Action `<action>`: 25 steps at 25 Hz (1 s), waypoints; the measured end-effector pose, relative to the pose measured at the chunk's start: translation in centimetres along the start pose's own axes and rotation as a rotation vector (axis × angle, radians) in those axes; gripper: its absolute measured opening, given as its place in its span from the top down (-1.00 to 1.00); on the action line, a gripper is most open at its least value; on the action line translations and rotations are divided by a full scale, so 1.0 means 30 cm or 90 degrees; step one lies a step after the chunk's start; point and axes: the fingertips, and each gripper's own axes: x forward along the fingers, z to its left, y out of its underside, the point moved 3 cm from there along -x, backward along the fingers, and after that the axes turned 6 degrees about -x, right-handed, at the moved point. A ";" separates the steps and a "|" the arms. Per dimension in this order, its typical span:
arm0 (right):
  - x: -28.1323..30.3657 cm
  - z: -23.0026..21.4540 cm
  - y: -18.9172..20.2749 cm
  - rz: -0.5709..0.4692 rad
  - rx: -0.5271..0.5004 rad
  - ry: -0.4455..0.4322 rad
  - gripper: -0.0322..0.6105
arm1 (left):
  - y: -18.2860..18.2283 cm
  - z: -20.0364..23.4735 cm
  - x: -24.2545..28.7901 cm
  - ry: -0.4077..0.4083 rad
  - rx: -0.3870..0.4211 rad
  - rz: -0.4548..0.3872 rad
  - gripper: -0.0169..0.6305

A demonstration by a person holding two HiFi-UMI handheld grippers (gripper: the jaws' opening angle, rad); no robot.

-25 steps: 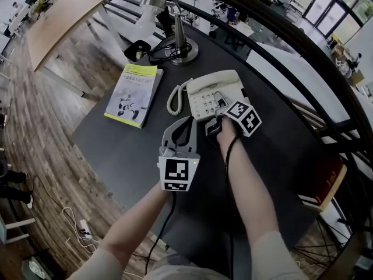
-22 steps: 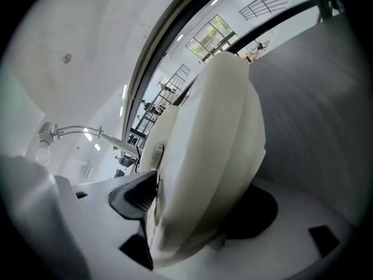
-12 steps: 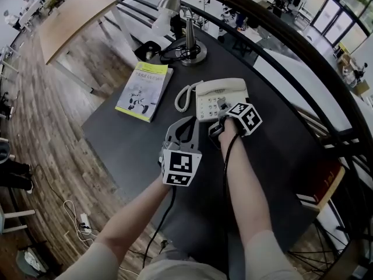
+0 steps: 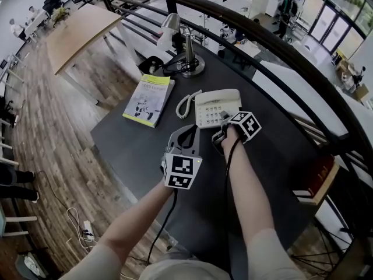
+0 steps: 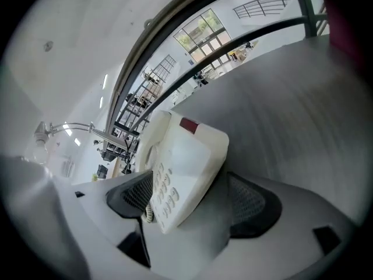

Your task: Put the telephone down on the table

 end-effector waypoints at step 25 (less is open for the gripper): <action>-1.442 0.460 -0.008 -0.526 -0.671 -0.197 0.65 | -0.482 -0.112 -0.654 -0.055 0.003 -0.141 0.94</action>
